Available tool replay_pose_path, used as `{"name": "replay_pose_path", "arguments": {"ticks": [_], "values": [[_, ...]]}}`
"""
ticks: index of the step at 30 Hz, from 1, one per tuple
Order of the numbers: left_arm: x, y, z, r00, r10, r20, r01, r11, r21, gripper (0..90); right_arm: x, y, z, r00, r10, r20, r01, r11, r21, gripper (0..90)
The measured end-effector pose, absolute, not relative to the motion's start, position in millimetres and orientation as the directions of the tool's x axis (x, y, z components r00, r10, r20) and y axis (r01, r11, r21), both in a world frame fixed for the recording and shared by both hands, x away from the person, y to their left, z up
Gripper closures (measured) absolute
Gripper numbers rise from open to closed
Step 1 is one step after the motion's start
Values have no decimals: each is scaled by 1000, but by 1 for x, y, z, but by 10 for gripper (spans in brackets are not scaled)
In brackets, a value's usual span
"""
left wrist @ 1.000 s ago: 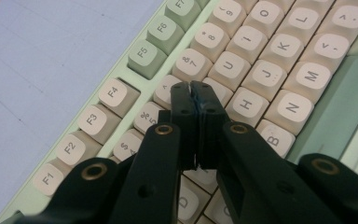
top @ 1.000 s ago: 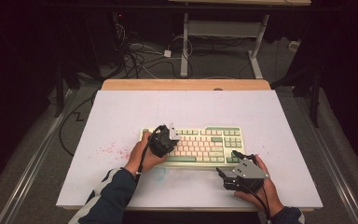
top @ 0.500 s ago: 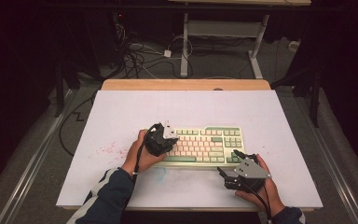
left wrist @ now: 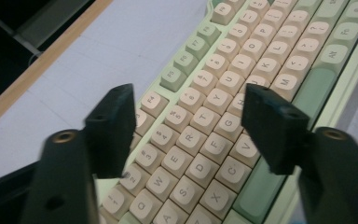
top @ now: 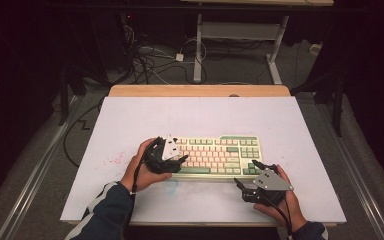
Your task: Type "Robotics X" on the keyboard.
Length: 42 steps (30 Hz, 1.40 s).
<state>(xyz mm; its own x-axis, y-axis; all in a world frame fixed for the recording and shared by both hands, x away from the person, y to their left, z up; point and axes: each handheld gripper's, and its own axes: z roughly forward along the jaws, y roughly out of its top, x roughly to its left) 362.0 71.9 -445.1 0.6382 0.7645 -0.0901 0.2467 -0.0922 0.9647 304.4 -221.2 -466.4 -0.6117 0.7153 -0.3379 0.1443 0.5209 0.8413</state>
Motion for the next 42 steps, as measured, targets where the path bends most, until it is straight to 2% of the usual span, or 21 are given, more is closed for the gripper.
{"name": "replay_pose_path", "arguments": {"ticks": [3, 8, 18, 27, 31, 36, 39, 42], "values": [[356, 76, -445, 638, 765, -87, 216, -68, 974, 239, 304, -222, -466, -610, 719, -332, 148, 515, 844, 207], [347, 86, -445, 642, 762, -78, 181, -53, 982, 210, 306, -223, -465, -608, 722, -330, 149, 512, 846, 207], [330, 113, -447, 624, 778, -75, 119, 0, 993, 209, 306, -224, -464, -608, 725, -323, 150, 505, 850, 207], [318, 126, -461, 620, 784, -36, 116, -46, 992, 208, 307, -224, -462, -613, 723, -319, 155, 505, 849, 208], [312, 133, -463, 616, 787, -37, 121, -48, 991, 201, 308, -223, -461, -617, 720, -317, 169, 515, 840, 245], [304, 143, -472, 597, 801, -54, 143, -40, 989, 201, 307, -226, -458, -664, 691, -286, 155, 502, 851, 314], [301, 149, -477, 585, 807, -82, 170, -24, 985, 201, 307, -225, -453, -677, 683, -275, 155, 497, 854, 445], [298, 153, -483, 576, 813, -79, 188, -38, 982, 201, 310, -221, -449, -701, 668, -249, 168, 494, 853, 662]]}}
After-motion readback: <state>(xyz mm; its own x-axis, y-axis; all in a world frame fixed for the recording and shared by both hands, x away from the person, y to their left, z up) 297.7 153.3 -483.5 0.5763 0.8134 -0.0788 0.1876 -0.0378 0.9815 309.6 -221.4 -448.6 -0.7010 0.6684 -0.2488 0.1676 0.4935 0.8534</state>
